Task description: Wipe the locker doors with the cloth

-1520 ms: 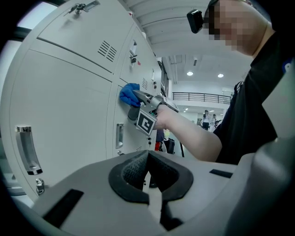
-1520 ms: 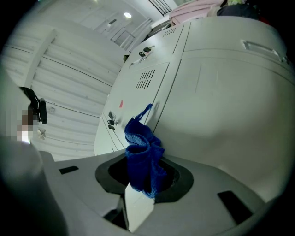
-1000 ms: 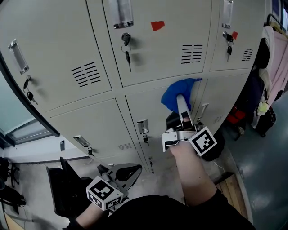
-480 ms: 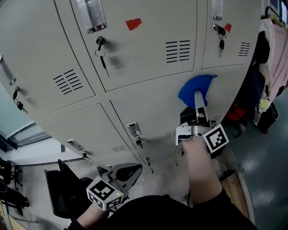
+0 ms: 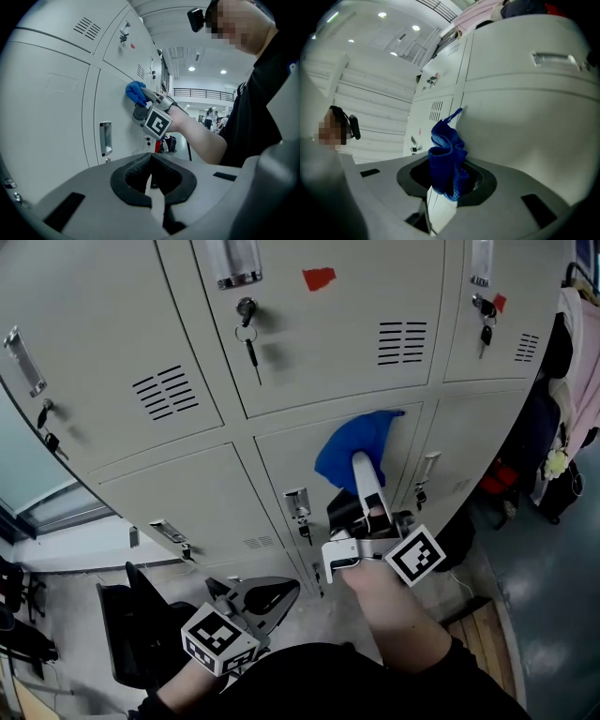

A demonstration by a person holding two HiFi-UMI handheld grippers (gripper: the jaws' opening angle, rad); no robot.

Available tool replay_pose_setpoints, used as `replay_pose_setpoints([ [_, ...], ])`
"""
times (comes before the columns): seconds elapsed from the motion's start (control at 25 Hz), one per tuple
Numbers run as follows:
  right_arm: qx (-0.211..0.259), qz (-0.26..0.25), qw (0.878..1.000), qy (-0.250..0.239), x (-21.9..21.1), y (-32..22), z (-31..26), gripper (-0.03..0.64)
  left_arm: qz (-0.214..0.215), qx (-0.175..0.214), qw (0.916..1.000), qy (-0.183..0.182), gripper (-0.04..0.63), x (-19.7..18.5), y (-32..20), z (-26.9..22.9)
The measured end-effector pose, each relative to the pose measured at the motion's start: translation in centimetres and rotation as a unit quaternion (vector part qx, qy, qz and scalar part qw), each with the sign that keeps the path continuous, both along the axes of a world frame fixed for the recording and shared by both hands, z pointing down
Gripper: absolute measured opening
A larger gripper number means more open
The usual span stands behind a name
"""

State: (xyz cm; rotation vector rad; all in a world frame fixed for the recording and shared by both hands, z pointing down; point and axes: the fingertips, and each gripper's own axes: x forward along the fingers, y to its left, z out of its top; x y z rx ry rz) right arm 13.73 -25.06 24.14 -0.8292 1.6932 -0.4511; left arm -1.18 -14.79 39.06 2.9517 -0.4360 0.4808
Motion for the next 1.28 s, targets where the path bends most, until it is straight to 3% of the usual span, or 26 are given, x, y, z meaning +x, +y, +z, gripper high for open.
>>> replay_pose_setpoints([
  [0.28,-0.010,-0.046,0.999,0.011,-8.1,-1.5,1.4,0.103,-0.024,0.007,0.9997,0.001,0.008,-4.6,0.2,-0.7],
  [0.56,-0.023,-0.049,0.998,0.022,-9.7,-3.1,2.8,0.103,-0.049,0.002,0.9988,-0.003,0.008,-7.5,0.1,-0.3],
  [0.76,-0.020,-0.021,0.999,0.029,-6.0,-2.9,2.8,0.103,-0.045,0.002,0.9990,0.000,0.008,-6.5,0.0,-0.4],
  [1.28,-0.036,0.079,0.996,0.028,8.6,-1.0,3.9,0.103,-0.024,-0.008,0.9989,0.041,0.008,0.7,0.3,-0.7],
])
